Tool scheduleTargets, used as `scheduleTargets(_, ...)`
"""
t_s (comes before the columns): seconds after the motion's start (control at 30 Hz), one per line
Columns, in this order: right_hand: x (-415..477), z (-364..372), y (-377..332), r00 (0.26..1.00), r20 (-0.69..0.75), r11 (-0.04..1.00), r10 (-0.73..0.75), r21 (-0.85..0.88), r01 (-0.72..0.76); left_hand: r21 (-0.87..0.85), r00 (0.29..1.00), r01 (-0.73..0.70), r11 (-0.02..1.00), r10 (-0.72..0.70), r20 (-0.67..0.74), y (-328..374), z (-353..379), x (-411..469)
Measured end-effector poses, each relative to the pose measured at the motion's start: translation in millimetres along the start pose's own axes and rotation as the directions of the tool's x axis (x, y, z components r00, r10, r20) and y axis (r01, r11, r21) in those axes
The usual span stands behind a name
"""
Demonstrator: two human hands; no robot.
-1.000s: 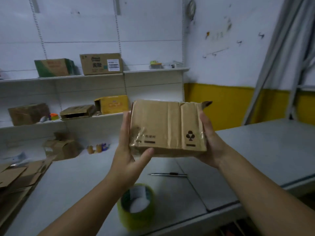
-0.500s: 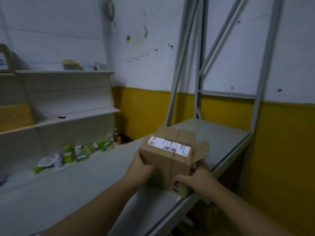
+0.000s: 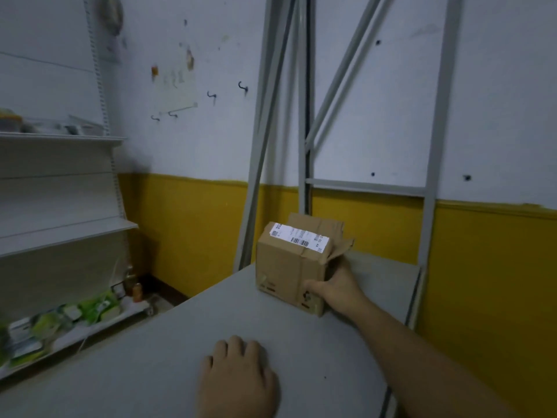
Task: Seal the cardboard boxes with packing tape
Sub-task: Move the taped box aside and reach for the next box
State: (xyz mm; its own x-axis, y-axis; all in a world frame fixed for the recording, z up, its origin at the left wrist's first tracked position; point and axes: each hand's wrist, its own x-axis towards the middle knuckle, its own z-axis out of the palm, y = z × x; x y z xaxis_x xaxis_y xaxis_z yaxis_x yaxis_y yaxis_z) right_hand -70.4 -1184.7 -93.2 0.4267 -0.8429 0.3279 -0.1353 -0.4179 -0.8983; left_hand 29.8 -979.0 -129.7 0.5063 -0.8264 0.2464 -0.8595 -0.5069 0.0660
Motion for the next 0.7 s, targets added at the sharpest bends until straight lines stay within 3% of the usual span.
scheduleTargets(0.13, 60, 13, 15, 1.000, -0.020, 1.000, 0.019, -0.007, -0.019, 0.026, 0.999, 0.047, 0.999, -0.048, 0.025, 5, -3, 7)
scheduleTargets(0.2, 77, 21, 13, 0.999, -0.020, 0.999, 0.032, 0.012, -0.032, -0.087, 0.995, 0.026, 0.996, -0.018, 0.098, 3, -8, 6)
scheduleTargets(0.3, 80, 24, 11, 0.996, 0.002, 0.996, 0.086, 0.018, -0.086, 0.059, 0.997, 0.034, 0.998, -0.038, 0.063, 2, -5, 6)
scheduleTargets(0.37, 71, 19, 11, 0.989, 0.023, 0.988, 0.146, -0.046, -0.144, 0.058, 0.993, 0.089, 0.994, -0.093, 0.068, 5, 0, 10)
scheduleTargets(0.47, 37, 2, -3, 0.965, 0.107, 0.950, 0.239, -0.231, -0.210, 0.001, 0.993, 0.053, 0.999, -0.053, 0.106, 3, -8, 5)
scheduleTargets(0.57, -13, -21, -19, 0.922, 0.147, 0.784, 0.359, -0.584, -0.212, -0.133, 0.988, -0.001, 0.991, 0.021, 0.150, -4, -19, -5)
scheduleTargets(0.63, -48, -21, -38, 0.916, 0.222, 0.608, 0.335, -0.794, -0.030, -0.271, 0.977, -0.045, 0.961, 0.099, 0.189, -18, -39, -21)
scheduleTargets(0.7, -80, -4, -62, 0.897, 0.366, 0.501, 0.249, -0.841, 0.204, -0.313, 0.974, -0.065, 0.947, 0.128, 0.186, -40, -68, -48)
